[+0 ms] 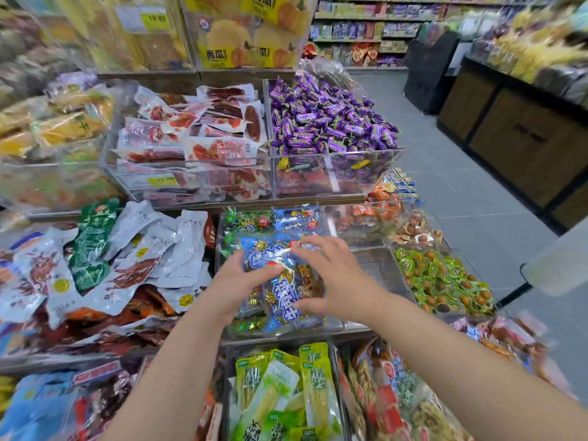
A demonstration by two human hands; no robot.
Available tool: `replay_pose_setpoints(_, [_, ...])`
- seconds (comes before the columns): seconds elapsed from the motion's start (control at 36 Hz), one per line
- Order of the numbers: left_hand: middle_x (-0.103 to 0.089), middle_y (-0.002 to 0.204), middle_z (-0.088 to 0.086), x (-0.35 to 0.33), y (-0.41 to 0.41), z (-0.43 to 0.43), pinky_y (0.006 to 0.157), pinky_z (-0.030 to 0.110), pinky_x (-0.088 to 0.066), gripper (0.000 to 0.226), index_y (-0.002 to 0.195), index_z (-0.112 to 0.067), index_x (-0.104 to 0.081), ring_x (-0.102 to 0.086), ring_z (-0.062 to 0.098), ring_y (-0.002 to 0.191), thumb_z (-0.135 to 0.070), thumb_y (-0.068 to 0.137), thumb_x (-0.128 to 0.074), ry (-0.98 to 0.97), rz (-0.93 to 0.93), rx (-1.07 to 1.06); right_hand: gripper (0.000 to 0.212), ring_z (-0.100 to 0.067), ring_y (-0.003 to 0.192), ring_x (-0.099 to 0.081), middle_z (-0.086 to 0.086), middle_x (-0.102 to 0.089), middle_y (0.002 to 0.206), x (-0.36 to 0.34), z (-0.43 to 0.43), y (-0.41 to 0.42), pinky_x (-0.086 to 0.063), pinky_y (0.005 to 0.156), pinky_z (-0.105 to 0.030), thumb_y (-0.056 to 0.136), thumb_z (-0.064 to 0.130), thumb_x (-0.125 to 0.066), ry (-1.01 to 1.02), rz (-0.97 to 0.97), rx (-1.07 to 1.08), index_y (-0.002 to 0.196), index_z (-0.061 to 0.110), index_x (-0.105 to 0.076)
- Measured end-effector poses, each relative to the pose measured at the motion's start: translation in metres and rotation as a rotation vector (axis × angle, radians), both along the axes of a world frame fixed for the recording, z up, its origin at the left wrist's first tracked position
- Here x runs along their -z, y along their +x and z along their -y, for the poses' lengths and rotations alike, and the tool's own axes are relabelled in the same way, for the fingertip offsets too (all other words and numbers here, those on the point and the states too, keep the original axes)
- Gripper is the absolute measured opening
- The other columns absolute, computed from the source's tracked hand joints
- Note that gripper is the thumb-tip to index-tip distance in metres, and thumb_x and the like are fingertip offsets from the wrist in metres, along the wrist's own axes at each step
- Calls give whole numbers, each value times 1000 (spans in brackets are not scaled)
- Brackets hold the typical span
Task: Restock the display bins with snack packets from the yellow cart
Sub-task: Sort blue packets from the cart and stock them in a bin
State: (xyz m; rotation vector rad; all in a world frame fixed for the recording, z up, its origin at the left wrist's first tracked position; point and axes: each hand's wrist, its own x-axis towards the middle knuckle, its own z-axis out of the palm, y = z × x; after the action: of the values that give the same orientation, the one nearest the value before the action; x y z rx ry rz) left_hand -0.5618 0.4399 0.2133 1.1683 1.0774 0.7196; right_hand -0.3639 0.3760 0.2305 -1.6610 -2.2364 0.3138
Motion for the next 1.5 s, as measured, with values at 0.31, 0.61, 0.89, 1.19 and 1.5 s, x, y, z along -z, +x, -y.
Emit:
replay_pose_setpoints(0.31, [-56,132,-9,2,9,6,100,39,-46,106,138,-22,-45,-58,15,119,-48,46,-92,-51,-12,112,96,-17,124,-44,6,-42,139,8,-2,5,-37,98,-33,63,68,-68,-85,58,106,141,28,-28])
replay_pose_setpoints(0.61, [-57,131,-3,6,6,0,94,47,-48,60,143,-28,-38,-58,18,114,-36,90,-63,-112,130,-363,42,-15,96,-58,7,-63,104,34,-4,11,-43,75,-19,73,36,-78,-281,-792,492,107,22,-57])
replay_pose_setpoints(0.89, [-29,156,5,23,-23,21,79,56,-55,90,149,-31,-29,-29,32,142,-45,71,-71,-378,126,-119,37,-19,86,-58,-3,-61,97,51,-11,34,-47,76,-32,77,18,-77,-293,-947,702,101,12,-49])
replay_pose_setpoints(1.19, [-31,154,2,42,-25,5,102,56,-42,89,150,-25,-27,-36,26,137,-70,78,-52,-112,-193,-308,93,-20,124,-43,-4,-32,140,89,-26,5,-37,103,-29,75,8,-77,-237,-554,519,141,30,-14])
replay_pose_setpoints(1.5, [-26,157,-6,47,-27,2,110,52,-33,80,151,-35,-20,-30,21,141,-71,85,-44,-82,-366,-123,61,-11,90,-50,3,-39,107,76,-26,45,-40,79,-18,73,26,-80,-482,-272,252,125,25,-49])
